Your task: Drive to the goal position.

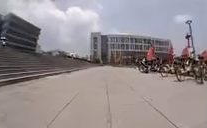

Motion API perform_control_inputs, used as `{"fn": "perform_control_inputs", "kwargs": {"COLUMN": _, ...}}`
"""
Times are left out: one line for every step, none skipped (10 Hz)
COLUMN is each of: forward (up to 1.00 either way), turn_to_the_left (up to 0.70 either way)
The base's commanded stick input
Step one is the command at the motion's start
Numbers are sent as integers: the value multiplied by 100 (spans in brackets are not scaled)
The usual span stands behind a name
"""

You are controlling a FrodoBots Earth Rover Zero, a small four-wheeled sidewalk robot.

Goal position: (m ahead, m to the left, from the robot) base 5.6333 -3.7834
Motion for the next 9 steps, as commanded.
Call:
{"fn": "perform_control_inputs", "kwargs": {"forward": 100, "turn_to_the_left": 0}}
{"fn": "perform_control_inputs", "kwargs": {"forward": 100, "turn_to_the_left": 0}}
{"fn": "perform_control_inputs", "kwargs": {"forward": 100, "turn_to_the_left": -5}}
{"fn": "perform_control_inputs", "kwargs": {"forward": 100, "turn_to_the_left": -11}}
{"fn": "perform_control_inputs", "kwargs": {"forward": 100, "turn_to_the_left": -10}}
{"fn": "perform_control_inputs", "kwargs": {"forward": 100, "turn_to_the_left": 0}}
{"fn": "perform_control_inputs", "kwargs": {"forward": 100, "turn_to_the_left": 0}}
{"fn": "perform_control_inputs", "kwargs": {"forward": 100, "turn_to_the_left": -3}}
{"fn": "perform_control_inputs", "kwargs": {"forward": 100, "turn_to_the_left": -23}}
